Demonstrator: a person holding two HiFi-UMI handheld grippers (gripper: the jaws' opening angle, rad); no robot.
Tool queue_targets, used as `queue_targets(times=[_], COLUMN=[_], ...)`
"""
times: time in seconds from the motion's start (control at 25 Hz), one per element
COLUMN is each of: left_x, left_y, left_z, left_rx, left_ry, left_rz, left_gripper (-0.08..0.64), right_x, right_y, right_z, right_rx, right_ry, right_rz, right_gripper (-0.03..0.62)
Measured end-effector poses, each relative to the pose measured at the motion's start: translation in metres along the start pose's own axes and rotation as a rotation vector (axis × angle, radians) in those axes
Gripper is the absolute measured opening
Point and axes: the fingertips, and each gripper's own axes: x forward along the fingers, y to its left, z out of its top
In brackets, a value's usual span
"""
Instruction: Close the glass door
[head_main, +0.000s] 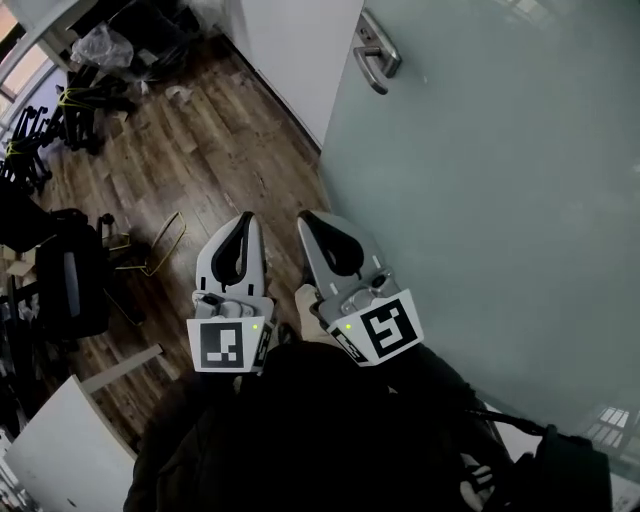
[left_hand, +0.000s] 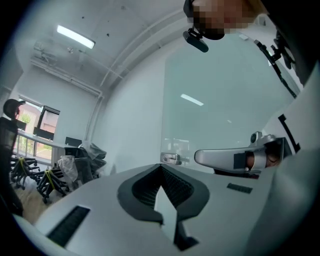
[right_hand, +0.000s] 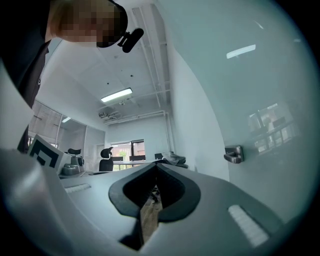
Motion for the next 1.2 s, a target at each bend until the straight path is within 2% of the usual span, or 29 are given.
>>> queue_targets(times=[0.16, 0.32, 0.44, 0.52, 0.64, 0.8, 0.96, 1.04, 1.12, 1.2], left_x=[0.076, 0.137, 0.167, 0.187, 0.215, 0.257, 0.289, 0.299, 0.309, 0.317], left_y=[-0.012, -0.015, -0.012, -0.008, -0.005, -0.007, 0.001, -0.003, -0.005, -0.003], left_z=[0.011, 0.015, 0.011, 0.017, 0.015, 0.018, 0.018, 0.006, -0.001, -0.004], left_rx=[0.038, 0.023, 0.022, 0.027, 0.036, 0.052, 0.025, 0.030, 0.032, 0.037], left_ry=[-0.010, -0.033, -0.007, -0.037, -0.031, -0.013, -0.015, 0.017, 0.037, 0.049], left_rz=[-0.056, -0.075, -0.109, -0.133, -0.179, -0.271, -0.309, -0.332, -0.350, -0.364], left_gripper=[-0.003, -0.003, -0.003, -0.003, -0.003, -0.003, -0.003, -0.003, -0.003, -0.003], right_x=[0.032, 0.058, 0.077, 0.090, 0.106, 0.123, 0.139, 0.141, 0.142, 0.142], right_y=[-0.064, -0.115, -0.137, -0.147, -0.164, -0.199, -0.224, -0.237, -0.247, -0.258], right_z=[0.022, 0.033, 0.038, 0.041, 0.045, 0.069, 0.066, 0.057, 0.046, 0.029], right_rx=[-0.021, -0.029, 0.003, -0.016, -0.047, -0.112, -0.237, -0.262, -0.298, -0.288], right_ry=[-0.045, -0.073, -0.079, -0.082, -0.088, -0.113, -0.062, -0.026, 0.017, 0.080], right_rz=[-0.026, -0.058, -0.076, -0.085, -0.113, -0.201, -0.308, -0.329, -0.352, -0.372], right_gripper=[0.002, 0.002, 0.002, 0.002, 0.002, 0.002, 0.016, 0.069, 0.085, 0.112])
